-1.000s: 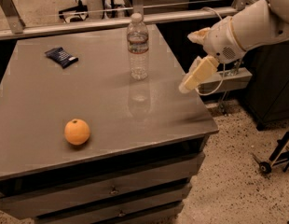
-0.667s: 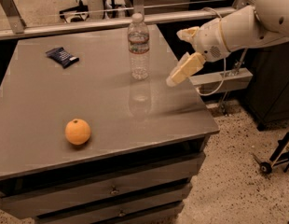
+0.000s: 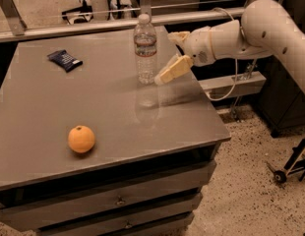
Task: Pick water bottle
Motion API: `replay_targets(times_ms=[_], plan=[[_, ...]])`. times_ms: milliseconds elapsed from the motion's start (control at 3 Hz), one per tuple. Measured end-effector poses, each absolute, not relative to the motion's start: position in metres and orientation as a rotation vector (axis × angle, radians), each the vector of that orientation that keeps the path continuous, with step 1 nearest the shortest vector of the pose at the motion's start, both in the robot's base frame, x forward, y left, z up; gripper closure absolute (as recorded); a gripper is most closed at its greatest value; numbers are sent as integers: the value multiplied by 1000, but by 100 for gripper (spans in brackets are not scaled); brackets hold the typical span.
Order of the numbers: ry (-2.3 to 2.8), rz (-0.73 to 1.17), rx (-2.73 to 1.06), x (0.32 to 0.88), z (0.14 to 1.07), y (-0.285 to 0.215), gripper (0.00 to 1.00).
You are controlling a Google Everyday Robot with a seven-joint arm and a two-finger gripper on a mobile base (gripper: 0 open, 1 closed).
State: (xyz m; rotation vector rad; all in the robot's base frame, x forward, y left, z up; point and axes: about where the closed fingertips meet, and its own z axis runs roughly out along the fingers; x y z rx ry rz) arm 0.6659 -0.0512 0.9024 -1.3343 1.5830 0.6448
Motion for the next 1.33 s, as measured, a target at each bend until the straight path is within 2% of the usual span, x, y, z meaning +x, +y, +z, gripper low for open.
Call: replay_targets(times_ms=[667, 1000, 1333], plan=[[1501, 811, -1261, 680, 888, -3, 4], [1473, 853, -1229, 682, 887, 8, 34], [1441, 835, -1188, 689, 903, -3, 65]])
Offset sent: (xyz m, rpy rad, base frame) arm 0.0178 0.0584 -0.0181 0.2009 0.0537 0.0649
